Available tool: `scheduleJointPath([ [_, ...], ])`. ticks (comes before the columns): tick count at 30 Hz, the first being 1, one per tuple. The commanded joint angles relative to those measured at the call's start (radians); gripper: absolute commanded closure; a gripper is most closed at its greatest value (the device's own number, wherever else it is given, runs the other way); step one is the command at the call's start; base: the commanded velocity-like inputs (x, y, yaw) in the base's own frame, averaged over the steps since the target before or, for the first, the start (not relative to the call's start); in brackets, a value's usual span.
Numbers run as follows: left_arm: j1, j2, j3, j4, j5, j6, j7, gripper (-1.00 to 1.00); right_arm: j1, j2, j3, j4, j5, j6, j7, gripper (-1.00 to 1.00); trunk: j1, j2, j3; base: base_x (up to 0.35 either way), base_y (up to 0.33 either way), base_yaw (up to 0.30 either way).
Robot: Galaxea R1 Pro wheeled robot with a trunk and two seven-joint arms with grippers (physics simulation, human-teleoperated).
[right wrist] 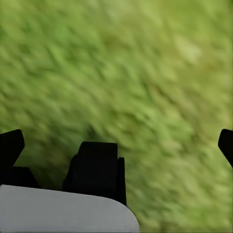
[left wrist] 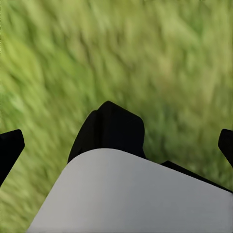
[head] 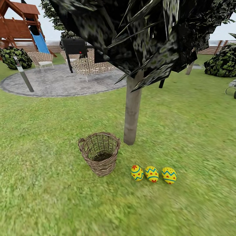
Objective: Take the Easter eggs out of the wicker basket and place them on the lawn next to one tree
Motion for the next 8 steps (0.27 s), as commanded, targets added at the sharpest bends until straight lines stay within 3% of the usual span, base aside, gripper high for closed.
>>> scheduleJointPath([
  [1, 0.000, 0.000, 0.000, 0.000, 0.000, 0.000, 0.000, -1.00, 0.001, 0.000, 0.000, 0.000, 0.000, 0.000, 0.000, -1.00, 0.000, 0.000, 0.000, 0.000, 0.000, 0.000],
  [8, 0.000, 0.000, 0.000, 0.000, 0.000, 0.000, 0.000, -1.00, 0.018, 0.000, 0.000, 0.000, -0.001, 0.000, 0.000, -1.00, 0.000, 0.000, 0.000, 0.000, 0.000, 0.000],
])
